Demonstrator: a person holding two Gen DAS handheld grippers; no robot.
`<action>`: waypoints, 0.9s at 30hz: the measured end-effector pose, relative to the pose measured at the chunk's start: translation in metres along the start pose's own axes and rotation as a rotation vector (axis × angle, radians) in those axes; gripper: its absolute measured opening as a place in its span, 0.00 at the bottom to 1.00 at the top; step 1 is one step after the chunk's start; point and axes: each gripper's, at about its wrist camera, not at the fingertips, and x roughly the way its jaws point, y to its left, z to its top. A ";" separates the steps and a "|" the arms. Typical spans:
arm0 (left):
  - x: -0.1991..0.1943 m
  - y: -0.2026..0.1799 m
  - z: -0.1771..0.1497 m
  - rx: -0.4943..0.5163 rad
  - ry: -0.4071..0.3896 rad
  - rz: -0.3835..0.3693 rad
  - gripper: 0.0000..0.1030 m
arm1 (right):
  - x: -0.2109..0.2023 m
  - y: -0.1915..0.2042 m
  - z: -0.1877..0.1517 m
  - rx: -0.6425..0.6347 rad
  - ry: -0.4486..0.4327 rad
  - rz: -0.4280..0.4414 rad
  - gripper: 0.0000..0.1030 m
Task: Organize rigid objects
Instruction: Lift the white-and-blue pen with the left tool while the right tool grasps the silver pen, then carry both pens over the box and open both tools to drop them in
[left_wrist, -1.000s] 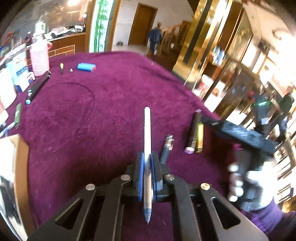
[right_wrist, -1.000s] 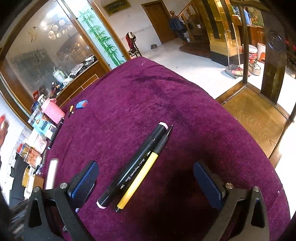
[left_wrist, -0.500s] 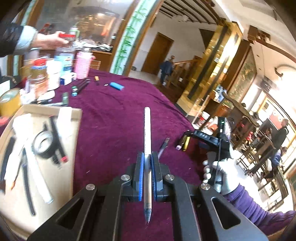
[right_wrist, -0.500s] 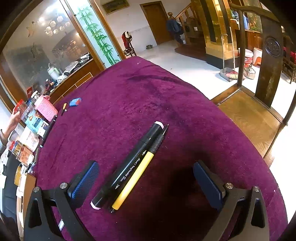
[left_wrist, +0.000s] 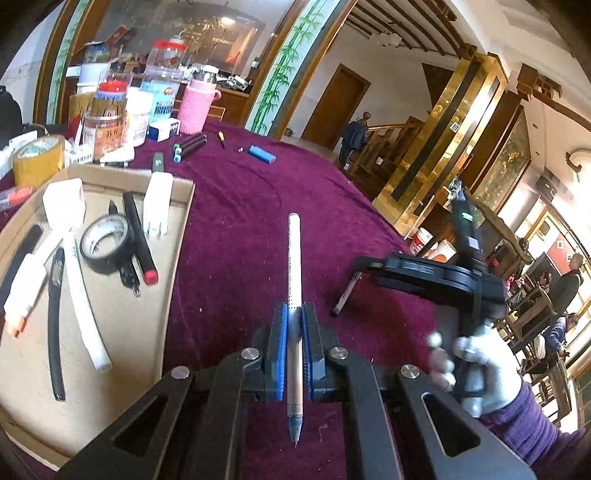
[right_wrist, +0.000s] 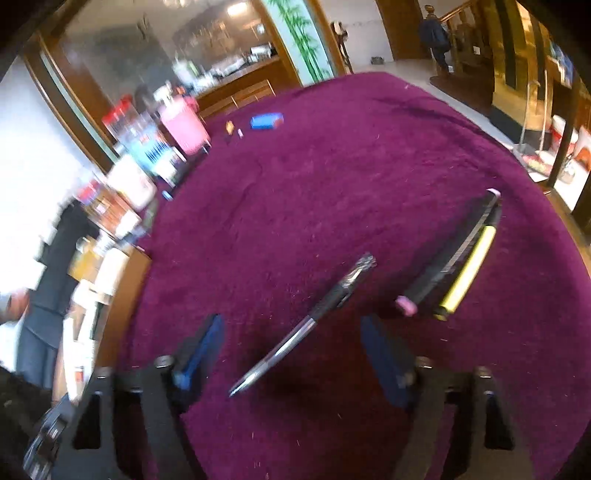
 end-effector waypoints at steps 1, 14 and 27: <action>0.000 0.002 -0.002 -0.005 0.003 0.001 0.07 | 0.010 0.004 0.000 -0.006 0.019 -0.021 0.66; -0.018 0.015 0.002 -0.027 -0.042 0.016 0.07 | 0.020 -0.003 -0.002 -0.063 -0.033 -0.158 0.11; -0.051 0.060 0.014 -0.133 -0.103 0.124 0.07 | -0.007 0.003 -0.003 0.063 -0.018 0.294 0.11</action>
